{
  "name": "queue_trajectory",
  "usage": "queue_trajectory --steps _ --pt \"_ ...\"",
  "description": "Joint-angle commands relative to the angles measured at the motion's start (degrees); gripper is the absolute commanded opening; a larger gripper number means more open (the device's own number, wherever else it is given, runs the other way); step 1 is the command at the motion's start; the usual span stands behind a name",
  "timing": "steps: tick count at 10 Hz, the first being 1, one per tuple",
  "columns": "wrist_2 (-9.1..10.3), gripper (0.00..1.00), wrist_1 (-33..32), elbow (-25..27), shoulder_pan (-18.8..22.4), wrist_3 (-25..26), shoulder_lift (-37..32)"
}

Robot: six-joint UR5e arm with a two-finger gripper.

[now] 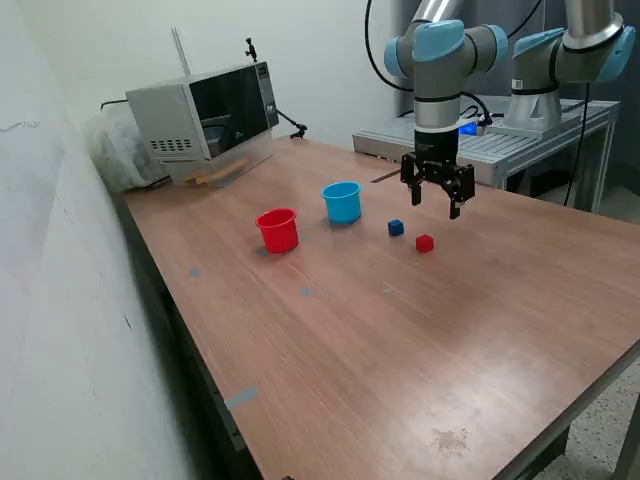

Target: Place red objects in the red bin, and blue objects in the blue bin.

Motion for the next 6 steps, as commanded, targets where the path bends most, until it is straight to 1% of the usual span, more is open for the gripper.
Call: queue_trajectory --steps 1,6 --pt "0.01 1.00 -1.30 0.01 2.61 0.94 2.26" --pt "-0.07 1.00 -3.32 -0.08 2.71 3.31 3.85"
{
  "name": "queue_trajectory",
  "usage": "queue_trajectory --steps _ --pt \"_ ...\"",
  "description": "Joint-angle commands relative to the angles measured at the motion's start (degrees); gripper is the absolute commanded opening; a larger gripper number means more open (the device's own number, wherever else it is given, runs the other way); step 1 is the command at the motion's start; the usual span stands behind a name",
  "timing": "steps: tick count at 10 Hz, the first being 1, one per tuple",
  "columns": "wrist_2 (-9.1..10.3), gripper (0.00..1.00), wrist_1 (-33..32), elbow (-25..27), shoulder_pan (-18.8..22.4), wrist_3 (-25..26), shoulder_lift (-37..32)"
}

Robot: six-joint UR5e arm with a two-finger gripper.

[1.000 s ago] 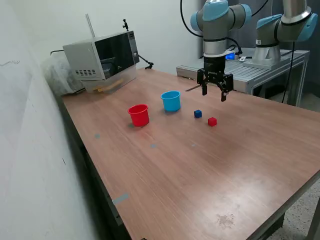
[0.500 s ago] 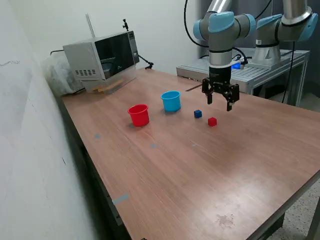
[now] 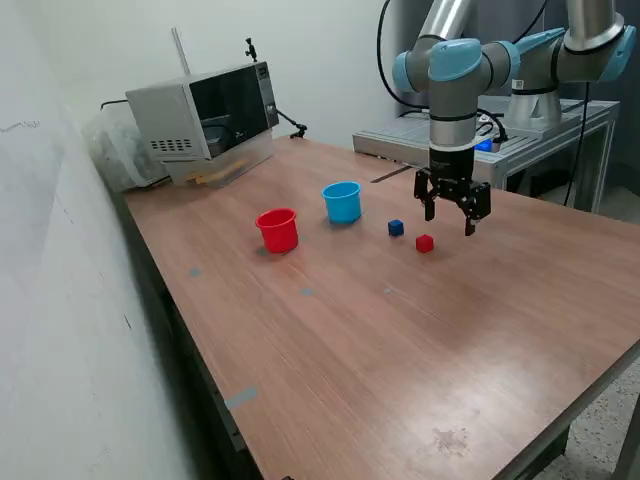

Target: Place red objects in the red bin, and blue objects in the blue bin.

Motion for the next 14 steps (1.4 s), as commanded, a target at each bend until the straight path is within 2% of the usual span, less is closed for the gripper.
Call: queue_trajectory --steps 1,2,3,4,7,9,14 --pt "-0.17 1.00 -0.95 -0.15 -0.05 3.42 0.87" --pt "-0.34 1.00 -0.95 -0.15 -1.45 5.28 0.87" --pt "-0.52 1.00 -0.95 -0.07 -3.90 5.47 0.87" --pt "-0.61 1.00 -0.95 -0.07 -4.45 5.47 0.87" --pt "-0.78 1.00 -0.87 0.28 -4.45 5.47 0.87" --pt "-2.45 1.00 -0.25 0.20 -2.44 5.47 1.21" --pt "-2.46 1.00 1.95 -0.15 -1.99 5.56 2.27"
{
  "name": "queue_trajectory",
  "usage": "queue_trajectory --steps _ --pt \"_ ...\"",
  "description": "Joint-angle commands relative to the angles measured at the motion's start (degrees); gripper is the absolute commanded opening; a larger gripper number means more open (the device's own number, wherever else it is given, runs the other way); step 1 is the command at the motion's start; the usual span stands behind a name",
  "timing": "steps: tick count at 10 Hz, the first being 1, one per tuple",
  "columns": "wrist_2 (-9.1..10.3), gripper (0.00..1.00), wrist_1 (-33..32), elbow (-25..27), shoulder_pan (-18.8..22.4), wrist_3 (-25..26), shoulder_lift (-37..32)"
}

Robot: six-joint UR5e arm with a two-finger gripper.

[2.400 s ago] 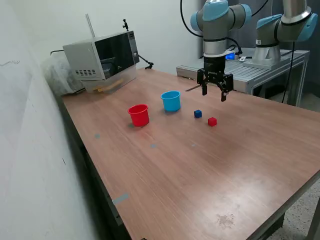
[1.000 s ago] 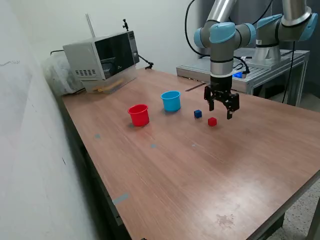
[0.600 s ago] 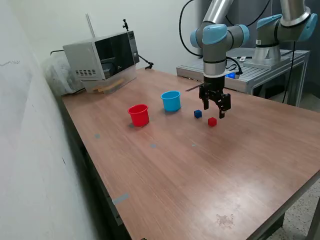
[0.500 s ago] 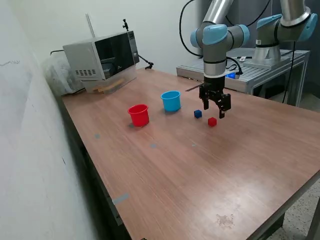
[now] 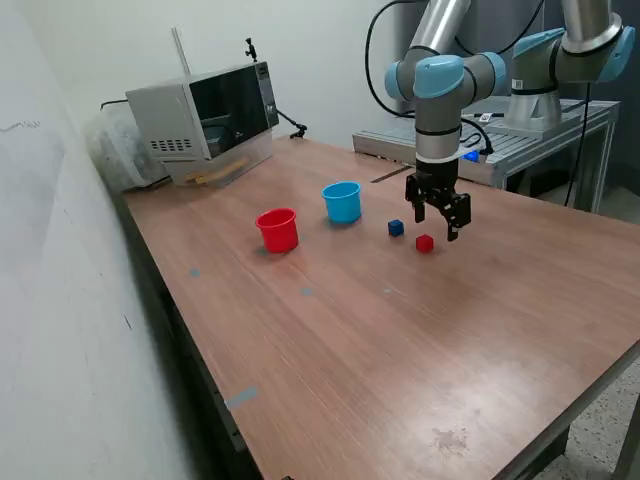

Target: Place red objects in the red bin, and blue objects in the blue bin.

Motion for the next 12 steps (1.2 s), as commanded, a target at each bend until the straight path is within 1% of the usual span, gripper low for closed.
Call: queue_trajectory --steps 1,3,7,10,12 --pt "-0.03 1.00 0.97 -0.17 0.76 0.08 0.40" --pt "0.05 1.00 0.97 -1.05 1.65 0.43 0.49" --pt "0.32 1.00 0.80 -2.72 1.47 1.49 0.66" --pt "0.49 1.00 0.71 -2.64 -0.10 1.49 0.66" --pt "0.41 1.00 0.62 -2.55 -0.46 1.49 1.62"
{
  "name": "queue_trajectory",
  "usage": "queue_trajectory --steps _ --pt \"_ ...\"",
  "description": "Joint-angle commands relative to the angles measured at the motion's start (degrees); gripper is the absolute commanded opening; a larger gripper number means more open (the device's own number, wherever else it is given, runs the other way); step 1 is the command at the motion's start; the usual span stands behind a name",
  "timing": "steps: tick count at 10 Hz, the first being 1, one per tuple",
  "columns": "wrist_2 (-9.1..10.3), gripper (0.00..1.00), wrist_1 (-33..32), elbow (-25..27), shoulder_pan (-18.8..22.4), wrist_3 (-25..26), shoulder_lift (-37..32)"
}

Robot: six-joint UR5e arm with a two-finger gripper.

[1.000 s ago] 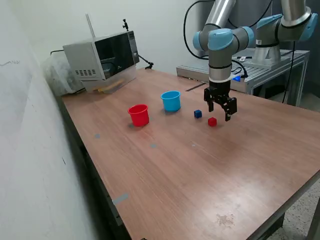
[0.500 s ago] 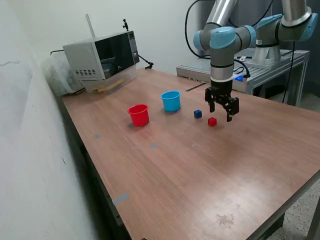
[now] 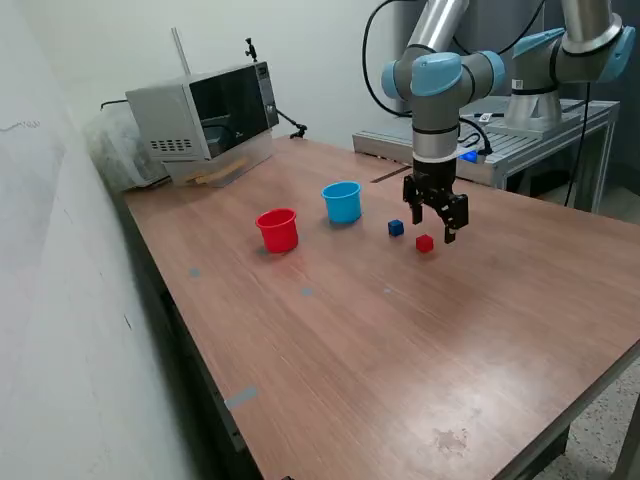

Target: Place red objects in the red bin, and blue objects in the blue bin.

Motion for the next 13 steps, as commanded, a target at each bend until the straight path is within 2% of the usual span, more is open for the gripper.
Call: queue_trajectory --steps 1,13 --pt "0.01 1.00 -0.10 -0.04 -0.72 0.05 0.89" --pt "0.10 1.00 0.17 -1.36 -0.72 0.05 2.21"
